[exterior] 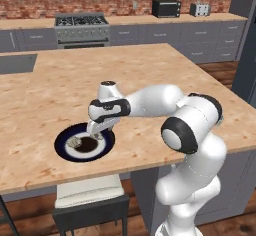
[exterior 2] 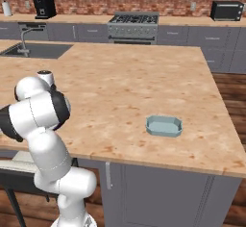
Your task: Place two dumplings into each of the tupperware containers and then place the containers in the fridge.
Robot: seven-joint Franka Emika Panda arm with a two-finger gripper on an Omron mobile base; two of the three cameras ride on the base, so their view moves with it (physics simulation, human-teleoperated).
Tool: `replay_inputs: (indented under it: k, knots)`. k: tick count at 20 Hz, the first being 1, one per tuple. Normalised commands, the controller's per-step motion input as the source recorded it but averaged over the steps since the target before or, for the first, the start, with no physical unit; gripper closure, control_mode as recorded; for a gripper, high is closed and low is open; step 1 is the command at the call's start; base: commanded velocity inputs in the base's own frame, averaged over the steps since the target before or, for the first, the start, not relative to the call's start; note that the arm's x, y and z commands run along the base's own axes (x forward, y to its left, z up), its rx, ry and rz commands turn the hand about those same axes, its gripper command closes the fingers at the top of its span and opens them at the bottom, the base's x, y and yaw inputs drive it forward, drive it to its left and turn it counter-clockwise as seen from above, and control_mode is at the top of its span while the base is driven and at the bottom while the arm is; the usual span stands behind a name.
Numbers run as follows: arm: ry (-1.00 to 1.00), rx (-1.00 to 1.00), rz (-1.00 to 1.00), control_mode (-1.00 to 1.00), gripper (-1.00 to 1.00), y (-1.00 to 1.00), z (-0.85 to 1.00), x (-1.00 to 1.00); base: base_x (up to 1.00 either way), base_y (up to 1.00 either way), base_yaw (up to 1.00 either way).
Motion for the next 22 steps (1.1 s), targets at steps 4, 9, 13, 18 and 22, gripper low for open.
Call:
replay_inputs:
  k: [4, 9, 13, 18, 22]
  knots:
    - [0.00, 0.00, -0.01, -1.00, -1.00, 0.05, -0.02, 0.32, 0.00, 0.00, 0.00]
    - [0.00, 0.00, 0.00, -1.00, -1.00, 0.00, -0.21, 0.24, 0.00, 0.00, 0.00]
    - [0.00, 0.00, 0.00, -1.00, -1.00, 0.06, -0.25, 0.14, 0.00, 0.00, 0.00]
    - [0.00, 0.00, 0.00, -1.00, -1.00, 0.13, -0.21, 0.18, 0.00, 0.00, 0.00]
    - [0.01, 0.00, 0.00, -1.00, -1.00, 0.09, -0.24, 0.22, 0.00, 0.00, 0.00]
